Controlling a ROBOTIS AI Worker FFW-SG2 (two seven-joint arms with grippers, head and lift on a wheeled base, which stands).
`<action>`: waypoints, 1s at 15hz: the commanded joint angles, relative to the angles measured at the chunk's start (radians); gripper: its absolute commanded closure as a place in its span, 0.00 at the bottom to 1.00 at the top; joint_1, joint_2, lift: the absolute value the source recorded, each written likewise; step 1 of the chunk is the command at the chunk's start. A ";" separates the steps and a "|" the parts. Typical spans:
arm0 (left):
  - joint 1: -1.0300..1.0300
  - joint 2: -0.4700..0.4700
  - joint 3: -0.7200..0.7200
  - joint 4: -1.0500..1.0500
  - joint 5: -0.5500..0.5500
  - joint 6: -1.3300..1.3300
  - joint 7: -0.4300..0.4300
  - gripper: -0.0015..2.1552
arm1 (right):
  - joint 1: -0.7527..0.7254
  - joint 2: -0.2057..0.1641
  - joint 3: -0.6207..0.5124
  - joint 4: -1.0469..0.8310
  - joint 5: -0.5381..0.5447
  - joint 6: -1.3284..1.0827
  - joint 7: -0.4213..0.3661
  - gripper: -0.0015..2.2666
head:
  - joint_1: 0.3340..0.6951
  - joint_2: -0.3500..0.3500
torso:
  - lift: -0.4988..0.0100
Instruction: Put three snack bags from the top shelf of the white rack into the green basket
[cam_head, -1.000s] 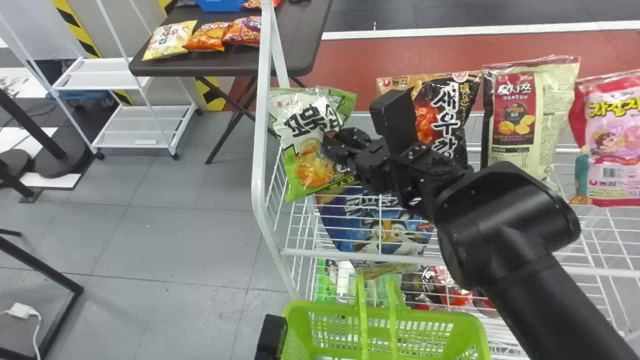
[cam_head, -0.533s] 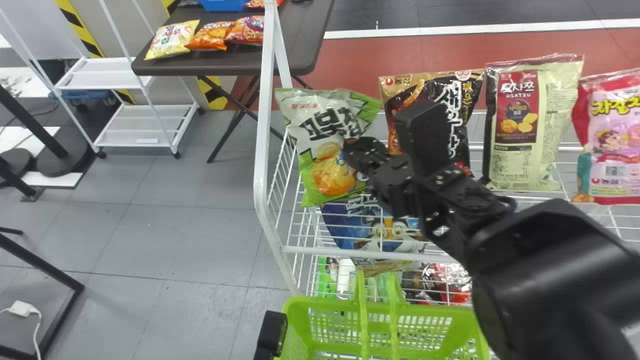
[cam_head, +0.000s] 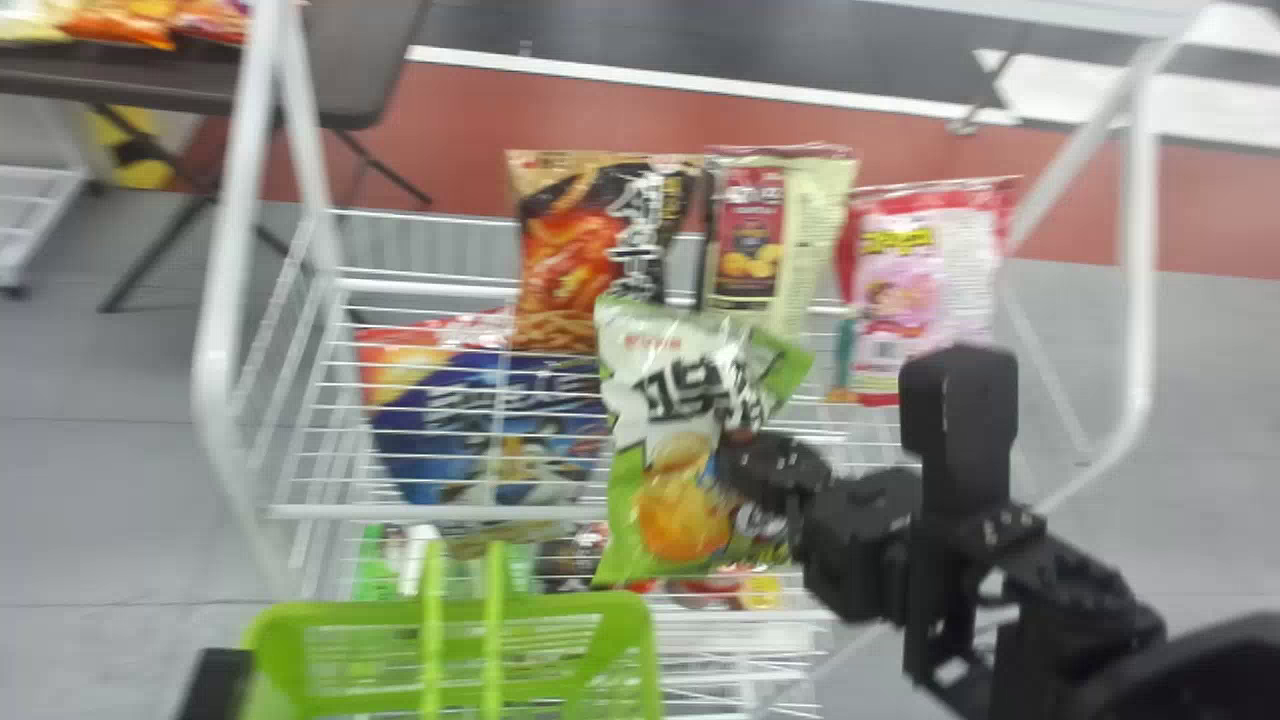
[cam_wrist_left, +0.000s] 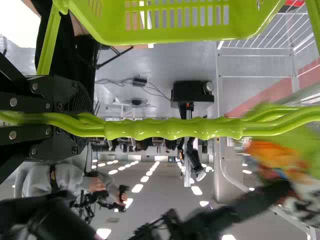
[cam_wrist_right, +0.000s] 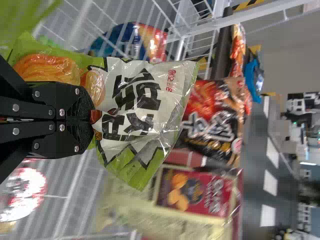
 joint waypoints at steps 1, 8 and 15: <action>0.004 -0.006 0.001 -0.002 -0.005 0.000 0.009 1.00 | 0.122 0.015 -0.132 -0.038 -0.120 0.010 0.052 0.99 | 1.00 0.00 | 0.98; 0.033 -0.010 -0.019 -0.053 -0.011 0.003 0.026 1.00 | 0.187 0.069 -0.048 0.143 -0.158 -0.017 0.109 0.99 | 1.00 0.00 | 0.98; 0.043 -0.010 -0.054 -0.074 -0.026 0.006 0.041 1.00 | 0.161 0.069 0.049 0.330 -0.198 -0.168 0.097 0.99 | 1.00 0.00 | 0.98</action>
